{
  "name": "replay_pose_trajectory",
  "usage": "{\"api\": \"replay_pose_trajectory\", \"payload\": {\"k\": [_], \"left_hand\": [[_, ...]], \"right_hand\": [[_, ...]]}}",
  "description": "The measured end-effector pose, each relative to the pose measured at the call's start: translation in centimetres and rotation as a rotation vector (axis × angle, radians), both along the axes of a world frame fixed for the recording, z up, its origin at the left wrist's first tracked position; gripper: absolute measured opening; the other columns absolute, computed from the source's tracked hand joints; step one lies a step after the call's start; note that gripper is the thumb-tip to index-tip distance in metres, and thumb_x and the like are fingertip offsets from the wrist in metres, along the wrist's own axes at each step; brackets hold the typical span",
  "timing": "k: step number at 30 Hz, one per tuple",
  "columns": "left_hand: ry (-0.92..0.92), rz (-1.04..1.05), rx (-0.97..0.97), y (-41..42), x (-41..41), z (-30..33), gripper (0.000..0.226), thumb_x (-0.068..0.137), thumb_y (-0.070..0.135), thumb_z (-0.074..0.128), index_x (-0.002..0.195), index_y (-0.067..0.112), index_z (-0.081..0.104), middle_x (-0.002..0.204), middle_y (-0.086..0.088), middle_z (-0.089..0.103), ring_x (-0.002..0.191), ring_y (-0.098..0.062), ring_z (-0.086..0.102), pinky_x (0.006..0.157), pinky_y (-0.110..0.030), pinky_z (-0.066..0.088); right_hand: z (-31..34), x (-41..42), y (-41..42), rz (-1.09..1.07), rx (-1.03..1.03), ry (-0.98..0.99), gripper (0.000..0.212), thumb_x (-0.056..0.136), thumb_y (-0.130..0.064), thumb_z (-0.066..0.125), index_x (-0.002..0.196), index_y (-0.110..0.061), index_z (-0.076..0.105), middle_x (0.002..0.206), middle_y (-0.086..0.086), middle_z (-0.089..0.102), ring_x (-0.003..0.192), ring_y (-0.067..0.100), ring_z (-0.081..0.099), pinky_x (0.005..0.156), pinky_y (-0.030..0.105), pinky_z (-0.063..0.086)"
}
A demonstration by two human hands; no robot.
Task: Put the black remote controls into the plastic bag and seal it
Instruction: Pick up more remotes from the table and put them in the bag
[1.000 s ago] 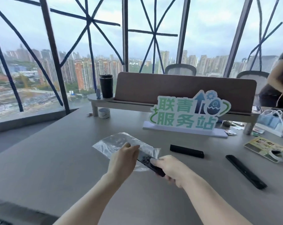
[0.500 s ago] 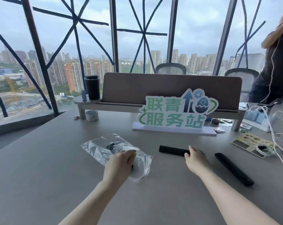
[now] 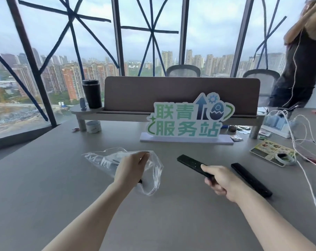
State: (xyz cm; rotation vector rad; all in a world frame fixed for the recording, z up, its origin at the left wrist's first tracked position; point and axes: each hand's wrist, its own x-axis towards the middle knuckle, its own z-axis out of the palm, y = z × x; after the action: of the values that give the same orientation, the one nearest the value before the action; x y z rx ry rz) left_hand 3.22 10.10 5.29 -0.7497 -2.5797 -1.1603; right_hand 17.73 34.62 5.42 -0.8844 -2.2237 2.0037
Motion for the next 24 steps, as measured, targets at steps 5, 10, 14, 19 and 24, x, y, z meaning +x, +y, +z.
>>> {"api": "replay_pose_trajectory", "payload": {"k": [5, 10, 14, 19, 24], "left_hand": [[0.023, -0.079, 0.021, 2.6, 1.9, 2.0, 0.030, 0.093, 0.035, 0.044, 0.109, 0.026, 0.068, 0.101, -0.002, 0.075, 0.093, -0.026, 0.066, 0.080, -0.037, 0.052], [0.038, -0.059, -0.008, 2.4, 3.4, 1.9, 0.030, 0.092, 0.040, 0.044, 0.112, 0.033, 0.066, 0.103, 0.002, 0.075, 0.096, -0.023, 0.066, 0.080, -0.036, 0.052], [0.000, -0.031, 0.005, 1.1, 3.0, 1.4, 0.030, 0.090, 0.045, 0.042, 0.106, 0.037, 0.066, 0.085, 0.004, 0.076, 0.081, -0.020, 0.068, 0.076, -0.037, 0.054], [0.027, -0.008, -0.058, 0.5, 3.0, 0.1, 0.027, 0.091, 0.039, 0.046, 0.102, 0.033, 0.069, 0.093, 0.001, 0.075, 0.089, -0.025, 0.066, 0.074, -0.035, 0.051], [0.011, 0.001, -0.159, 0.3, 3.1, -1.2, 0.026, 0.090, 0.040, 0.045, 0.095, 0.032, 0.070, 0.096, 0.002, 0.074, 0.091, -0.025, 0.064, 0.073, -0.034, 0.050]], "right_hand": [[2.8, 3.0, -3.6, 0.238, -0.179, -0.048, 0.034, 0.094, -0.032, 0.052, 0.065, -0.018, 0.043, 0.047, -0.002, 0.030, 0.035, 0.010, 0.012, 0.039, 0.024, 0.006], [-0.5, -1.1, -9.7, 0.244, -0.249, -0.015, 0.022, 0.096, -0.035, 0.056, 0.085, -0.016, 0.058, 0.058, 0.002, 0.052, 0.038, 0.009, 0.024, 0.033, 0.017, 0.017], [-2.1, -1.0, -8.7, 0.040, 0.044, 0.022, 0.022, 0.092, -0.024, 0.053, 0.094, -0.009, 0.069, 0.069, 0.003, 0.067, 0.034, 0.010, 0.033, 0.035, 0.019, 0.024], [-2.8, 2.7, 0.8, -0.419, 0.715, -0.066, 0.020, 0.090, -0.025, 0.051, 0.097, -0.021, 0.070, 0.100, 0.004, 0.070, 0.089, 0.029, 0.066, 0.075, 0.035, 0.048], [-4.0, 5.4, 6.8, -0.463, 0.914, -0.435, 0.044, 0.097, -0.039, 0.042, 0.124, -0.007, 0.054, 0.129, 0.016, 0.052, 0.114, 0.038, 0.058, 0.092, 0.045, 0.046]]}}
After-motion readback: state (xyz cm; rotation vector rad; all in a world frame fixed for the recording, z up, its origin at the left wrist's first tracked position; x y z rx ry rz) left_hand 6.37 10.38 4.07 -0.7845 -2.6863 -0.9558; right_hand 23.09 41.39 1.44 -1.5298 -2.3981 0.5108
